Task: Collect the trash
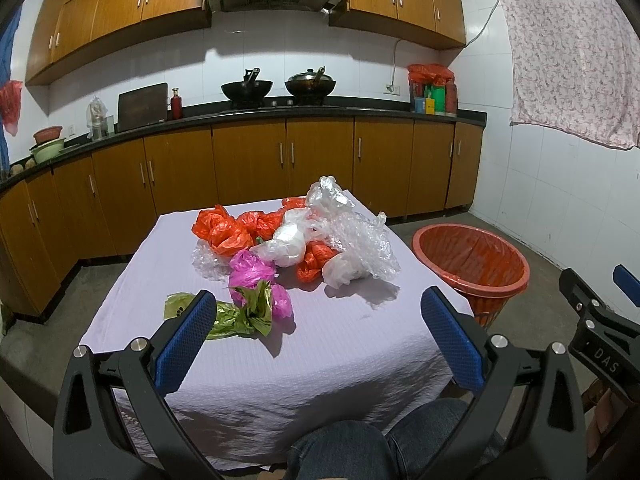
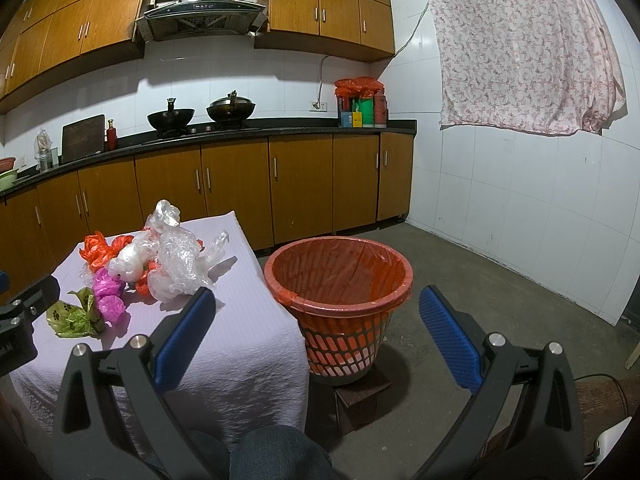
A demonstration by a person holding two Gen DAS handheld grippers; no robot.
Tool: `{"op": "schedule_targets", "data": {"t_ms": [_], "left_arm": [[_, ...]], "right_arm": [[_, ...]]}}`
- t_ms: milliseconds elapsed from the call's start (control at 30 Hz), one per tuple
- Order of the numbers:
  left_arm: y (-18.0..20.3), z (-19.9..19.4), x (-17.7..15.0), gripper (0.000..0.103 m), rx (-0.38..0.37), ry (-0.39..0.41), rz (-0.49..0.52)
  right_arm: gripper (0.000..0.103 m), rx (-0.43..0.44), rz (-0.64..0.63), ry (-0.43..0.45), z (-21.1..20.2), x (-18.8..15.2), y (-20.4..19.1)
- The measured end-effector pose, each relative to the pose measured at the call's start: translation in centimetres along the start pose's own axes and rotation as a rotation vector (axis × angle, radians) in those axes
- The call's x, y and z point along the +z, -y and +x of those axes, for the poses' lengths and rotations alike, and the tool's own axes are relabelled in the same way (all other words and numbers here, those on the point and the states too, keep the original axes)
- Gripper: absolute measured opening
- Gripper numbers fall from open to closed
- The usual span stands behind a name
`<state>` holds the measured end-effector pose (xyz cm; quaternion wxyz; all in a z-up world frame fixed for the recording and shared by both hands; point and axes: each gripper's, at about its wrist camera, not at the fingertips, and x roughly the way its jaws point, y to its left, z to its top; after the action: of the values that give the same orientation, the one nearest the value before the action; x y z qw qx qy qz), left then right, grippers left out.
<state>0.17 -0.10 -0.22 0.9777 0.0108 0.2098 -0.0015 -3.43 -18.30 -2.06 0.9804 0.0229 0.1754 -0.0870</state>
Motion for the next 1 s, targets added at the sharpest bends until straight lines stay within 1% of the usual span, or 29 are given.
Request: {"op": "schedule_targets", "data": {"t_ms": [1000], "left_arm": [[-0.02, -0.11, -0.57, 0.101, -0.001, -0.007, -0.003]], "right_arm": [[0.099, 0.001, 0.001, -0.003, -0.05, -0.05, 0.05]]}}
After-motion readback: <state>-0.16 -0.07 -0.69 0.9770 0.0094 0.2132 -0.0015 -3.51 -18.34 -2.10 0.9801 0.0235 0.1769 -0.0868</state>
